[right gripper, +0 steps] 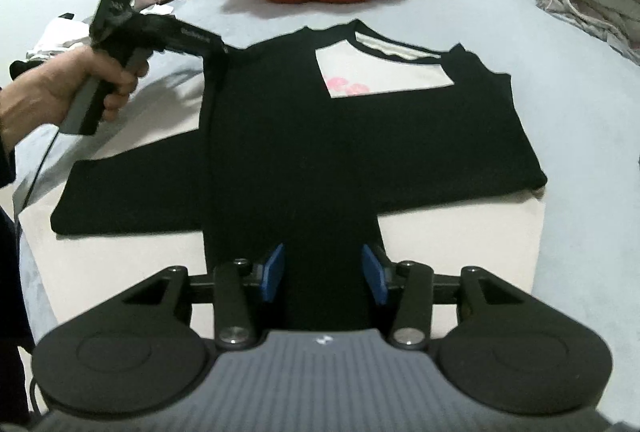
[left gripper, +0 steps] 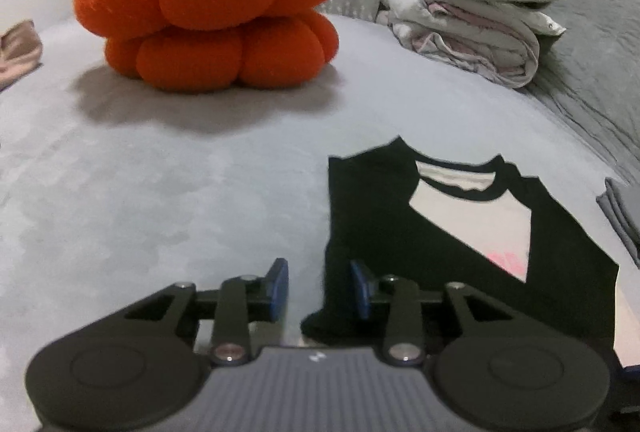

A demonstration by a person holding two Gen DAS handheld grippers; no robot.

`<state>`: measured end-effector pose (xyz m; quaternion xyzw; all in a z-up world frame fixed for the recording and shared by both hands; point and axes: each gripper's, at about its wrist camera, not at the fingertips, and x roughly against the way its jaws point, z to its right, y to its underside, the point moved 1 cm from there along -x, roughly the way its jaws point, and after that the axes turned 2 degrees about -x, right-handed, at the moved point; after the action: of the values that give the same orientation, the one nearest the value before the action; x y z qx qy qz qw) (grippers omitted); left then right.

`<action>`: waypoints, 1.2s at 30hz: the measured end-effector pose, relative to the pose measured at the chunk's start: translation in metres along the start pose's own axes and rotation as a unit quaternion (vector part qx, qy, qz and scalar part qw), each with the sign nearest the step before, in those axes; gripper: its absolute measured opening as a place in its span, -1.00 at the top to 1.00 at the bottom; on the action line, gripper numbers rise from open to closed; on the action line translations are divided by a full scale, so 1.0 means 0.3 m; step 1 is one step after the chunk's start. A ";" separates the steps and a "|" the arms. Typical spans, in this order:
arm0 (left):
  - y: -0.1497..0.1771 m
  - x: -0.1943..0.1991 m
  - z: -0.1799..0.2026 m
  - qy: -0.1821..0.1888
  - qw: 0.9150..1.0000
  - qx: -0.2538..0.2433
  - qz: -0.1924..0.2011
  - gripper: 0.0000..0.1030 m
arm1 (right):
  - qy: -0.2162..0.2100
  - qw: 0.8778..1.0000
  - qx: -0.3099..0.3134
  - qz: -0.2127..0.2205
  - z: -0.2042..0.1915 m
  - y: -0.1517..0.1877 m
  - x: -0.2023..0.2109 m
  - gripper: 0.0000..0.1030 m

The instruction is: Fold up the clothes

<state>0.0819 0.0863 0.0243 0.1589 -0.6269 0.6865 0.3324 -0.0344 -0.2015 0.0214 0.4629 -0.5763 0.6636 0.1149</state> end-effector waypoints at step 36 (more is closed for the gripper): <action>0.518 0.554 0.092 0.110 0.993 0.025 -0.046 0.29 | 0.057 0.997 -0.059 0.011 0.000 0.305 0.232 -0.04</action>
<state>-0.1466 0.1034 0.0170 0.1193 -0.5612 0.6989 0.4269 -0.1352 -0.2563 0.0132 0.4102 -0.6120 0.6550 0.1677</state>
